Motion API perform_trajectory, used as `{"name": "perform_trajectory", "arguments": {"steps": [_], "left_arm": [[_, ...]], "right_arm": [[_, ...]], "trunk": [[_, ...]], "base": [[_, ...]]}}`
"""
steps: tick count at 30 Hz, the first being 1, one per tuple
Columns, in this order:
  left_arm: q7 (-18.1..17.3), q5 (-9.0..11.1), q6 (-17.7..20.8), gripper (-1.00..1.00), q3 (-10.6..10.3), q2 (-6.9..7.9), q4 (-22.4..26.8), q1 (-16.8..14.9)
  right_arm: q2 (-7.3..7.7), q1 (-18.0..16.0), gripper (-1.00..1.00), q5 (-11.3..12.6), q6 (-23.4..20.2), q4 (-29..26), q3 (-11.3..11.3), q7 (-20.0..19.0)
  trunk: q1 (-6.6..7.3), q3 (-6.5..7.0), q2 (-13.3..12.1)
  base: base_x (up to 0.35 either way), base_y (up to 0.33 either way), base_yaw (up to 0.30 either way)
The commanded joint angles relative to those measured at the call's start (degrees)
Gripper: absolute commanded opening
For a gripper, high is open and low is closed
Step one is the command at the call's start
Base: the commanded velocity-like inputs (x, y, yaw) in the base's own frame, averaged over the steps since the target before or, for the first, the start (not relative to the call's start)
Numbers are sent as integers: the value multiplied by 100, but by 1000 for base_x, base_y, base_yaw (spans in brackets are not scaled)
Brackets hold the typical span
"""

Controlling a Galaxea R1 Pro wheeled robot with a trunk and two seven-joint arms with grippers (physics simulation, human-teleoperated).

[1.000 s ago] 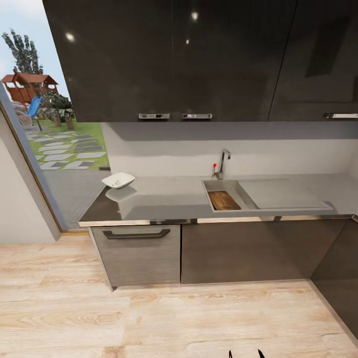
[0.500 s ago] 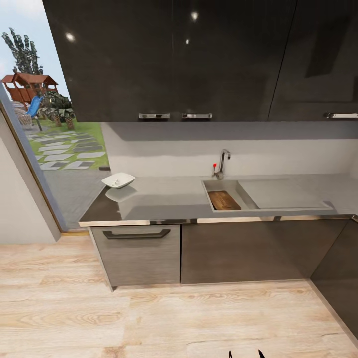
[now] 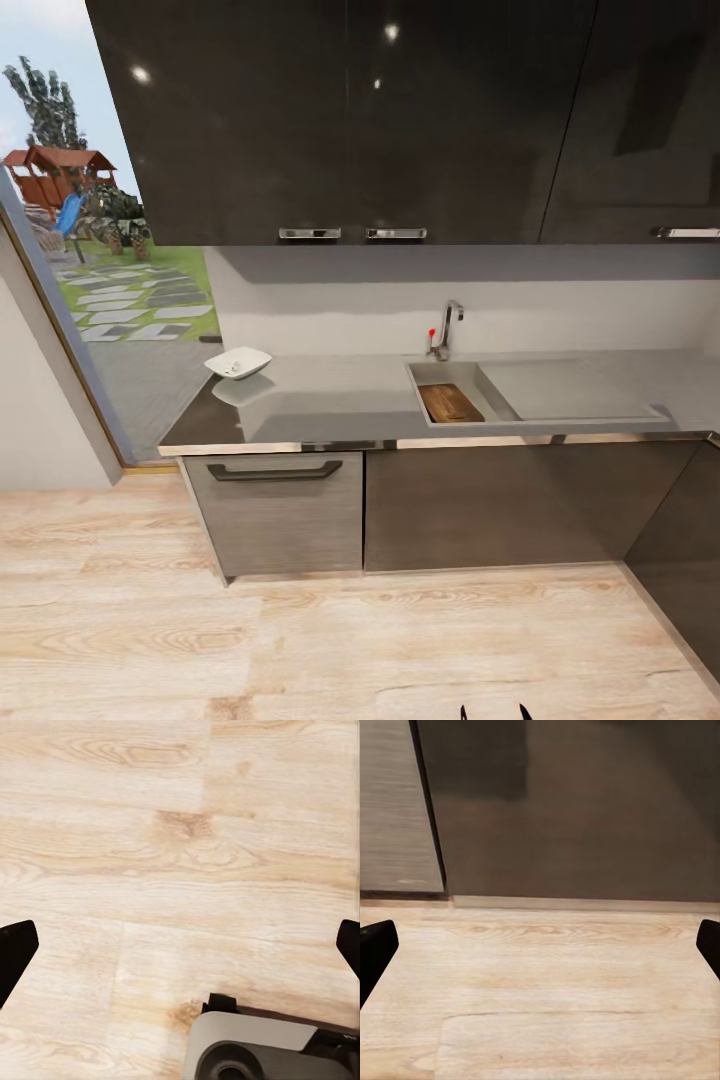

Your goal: In the kitchen, take the Vidalia onion out of the sink, dice it on the chopping board with the paring knife, put the diced onion into the bowl on the countertop, then place both the paring knife and the chopping board into the sink.

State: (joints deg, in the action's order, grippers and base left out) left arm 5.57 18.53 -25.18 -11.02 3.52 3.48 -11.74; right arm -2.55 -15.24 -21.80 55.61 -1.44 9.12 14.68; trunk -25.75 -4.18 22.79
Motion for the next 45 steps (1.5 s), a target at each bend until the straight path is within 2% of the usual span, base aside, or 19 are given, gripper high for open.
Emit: {"name": "perform_trajectory", "arguments": {"steps": [1, 19, 21, 22, 24, 25, 26, 27, 28, 30, 31, 33, 35, 36, 38, 41, 43, 45], "left_arm": [[32, 21, -14, 100, -49, -10, -2, -4], [30, 28, -6, 100, -49, -25, -22, -4], [9, 34, -2, 100, -49, -27, -56, -4], [4, 35, 0, 100, -49, -37, -129, -4], [-6, 39, 12, 100, -48, -70, -485, -4], [11, 47, 55, 100, -44, -98, -641, -4], [18, 51, 125, 100, -43, -112, -700, -4], [28, 57, 360, 100, -39, -117, -755, -4], [32, 59, 639, 100, -36, -113, -776, -4], [33, 62, 1636, 100, -33, -103, -801, 0], [37, 63, 2201, 100, -33, -112, -806, 2], [56, 63, 2725, 100, -22, -104, -805, 4], [63, 63, 2912, 100, -17, -88, -812, 4], [65, 63, 2949, 100, -16, -47, -816, 5], [46, 62, 3051, 100, -19, 151, -811, 5], [29, 50, 2815, 100, 5, 195, -699, 5], [24, 52, 2139, 100, -11, 131, -404, 5], [9, 55, 1607, 100, -17, 65, -516, 5]], "right_arm": [[-1, -5, 100, -62, 9, 3, 41, 26], [30, -5, 100, -62, -10, 14, 40, 32], [41, -5, 100, -58, -268, 36, 38, 84], [54, -1, 100, -56, -527, 43, 38, 112], [166, 82, 100, -51, -1550, 53, 38, 133], [218, 159, 100, -40, -2210, 56, 48, 125], [238, 210, 100, -4, -2612, 60, 74, 118], [255, 293, 100, 157, -3136, 59, 127, 104], [259, 349, 100, 472, -3587, 60, 177, 88], [246, 385, 100, 965, -4181, 60, 209, 72], [232, 397, 100, 1217, -4633, 56, 217, 67], [221, 408, 100, 1397, -5219, 33, 226, 63], [247, 411, 100, 1450, -5455, 19, 228, 67], [256, 413, 100, 1453, -5466, 12, 226, 68], [249, 413, 100, 1476, -5291, -30, 250, 61], [179, 411, 100, 1494, -4791, -100, 251, 57], [122, 414, 100, 1502, -4251, -103, 236, 56], [120, 414, 100, 1492, -4049, -108, 233, 54]], "trunk": [[-3, -13, 12], [-3, -13, 12], [-3, -13, 12], [-3, -13, 12], [-3, -13, 12], [-3, -13, 12], [-3, -13, 12], [-3, -13, 12], [-3, -13, 12], [-3, -13, 12], [-3, -13, 12], [-3, -13, 12], [-3, -13, 12], [-3, -13, 12], [-3, -13, 12], [-3, -13, 12], [-3, -13, 12], [-3, -13, 12]], "base": [[0, 0, 0], [0, 0, 0], [0, 0, 0], [0, 0, 0], [0, 0, 0], [0, 0, 0], [0, 0, 0], [0, 0, 0], [0, 0, 0], [0, 0, 0], [0, 0, 0], [0, 0, 0], [0, 0, 0], [0, 0, 0], [0, 0, 0], [0, 0, 0], [0, 0, 0], [0, 0, 0]]}}
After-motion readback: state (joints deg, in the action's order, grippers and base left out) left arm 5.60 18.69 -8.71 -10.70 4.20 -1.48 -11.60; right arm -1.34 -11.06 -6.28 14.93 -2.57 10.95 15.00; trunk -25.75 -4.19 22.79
